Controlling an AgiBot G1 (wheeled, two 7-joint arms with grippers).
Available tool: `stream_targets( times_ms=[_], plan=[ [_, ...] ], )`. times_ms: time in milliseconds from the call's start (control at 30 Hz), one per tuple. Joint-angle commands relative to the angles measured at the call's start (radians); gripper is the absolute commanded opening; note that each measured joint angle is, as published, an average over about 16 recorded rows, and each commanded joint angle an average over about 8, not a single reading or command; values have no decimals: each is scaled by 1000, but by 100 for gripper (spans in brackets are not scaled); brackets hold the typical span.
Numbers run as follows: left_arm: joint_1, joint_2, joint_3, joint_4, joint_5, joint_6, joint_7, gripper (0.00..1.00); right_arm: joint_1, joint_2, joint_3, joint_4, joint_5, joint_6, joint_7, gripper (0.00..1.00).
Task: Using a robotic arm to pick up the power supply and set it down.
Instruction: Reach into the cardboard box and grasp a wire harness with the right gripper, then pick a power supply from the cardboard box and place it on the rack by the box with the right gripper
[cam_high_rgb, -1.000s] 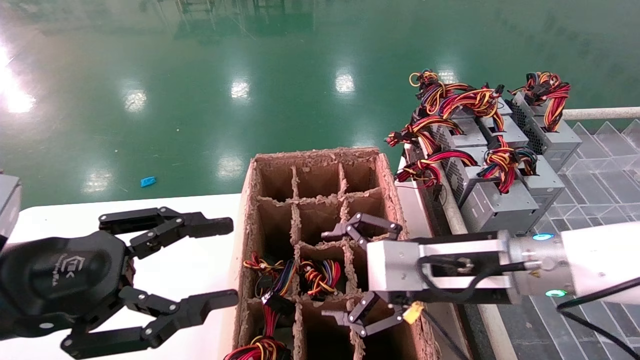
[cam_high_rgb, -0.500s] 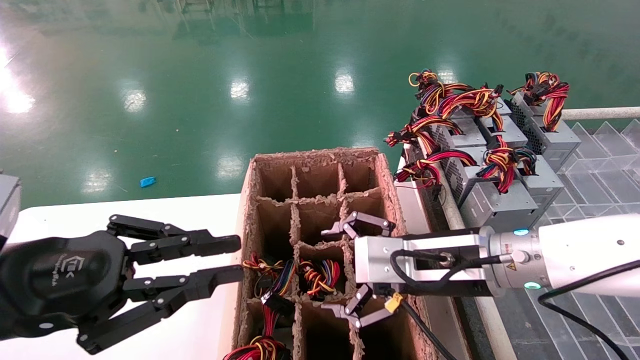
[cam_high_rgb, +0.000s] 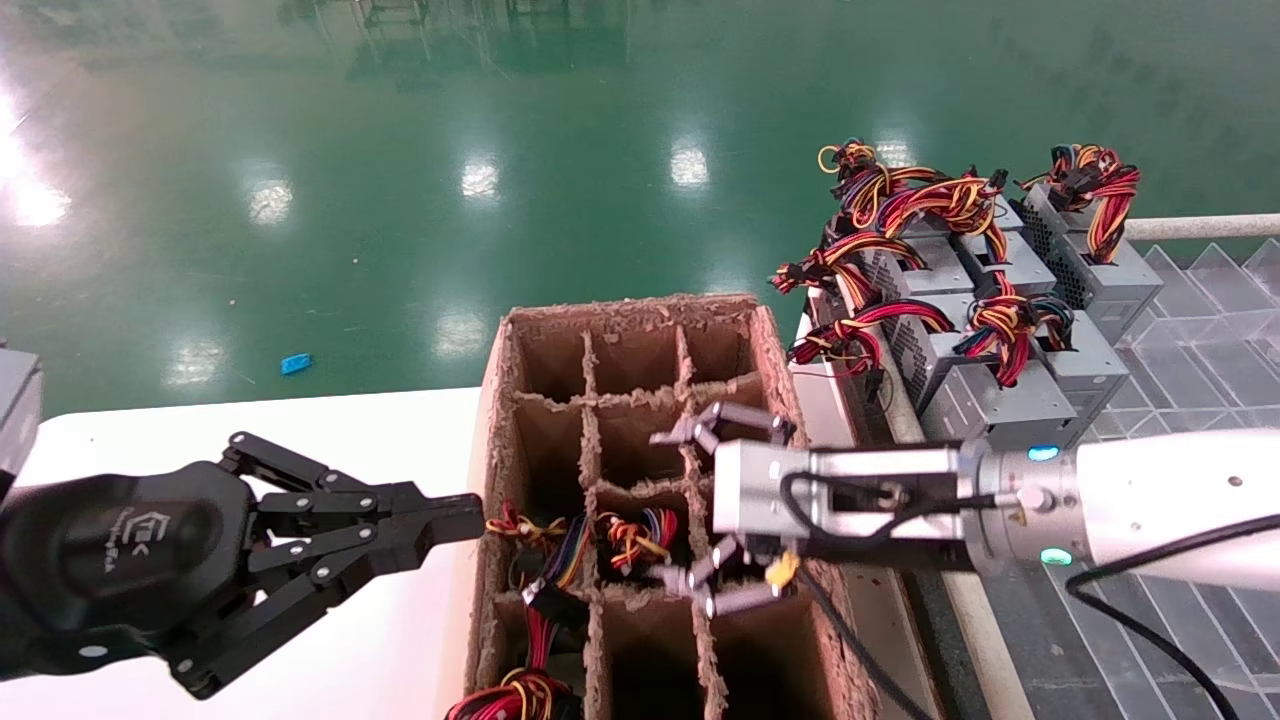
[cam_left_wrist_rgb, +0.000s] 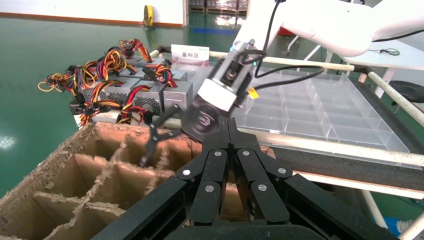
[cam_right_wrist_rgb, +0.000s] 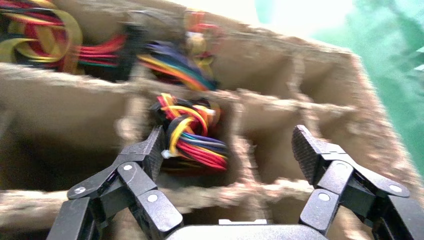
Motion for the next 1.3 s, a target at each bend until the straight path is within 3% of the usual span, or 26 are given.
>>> stream_targets(
  times_ms=[33,133,1300],
  plan=[
    [0,0,0,0,0,0,0,0,-6,0,7,-1,1,18,-5,5],
    [0,0,0,0,0,0,0,0,-8,-2,6,-3,2,17,-7,0],
    [0,0,0,0,0,0,0,0,16,-17,-15,0,-13,-18,-19,0]
  ],
)
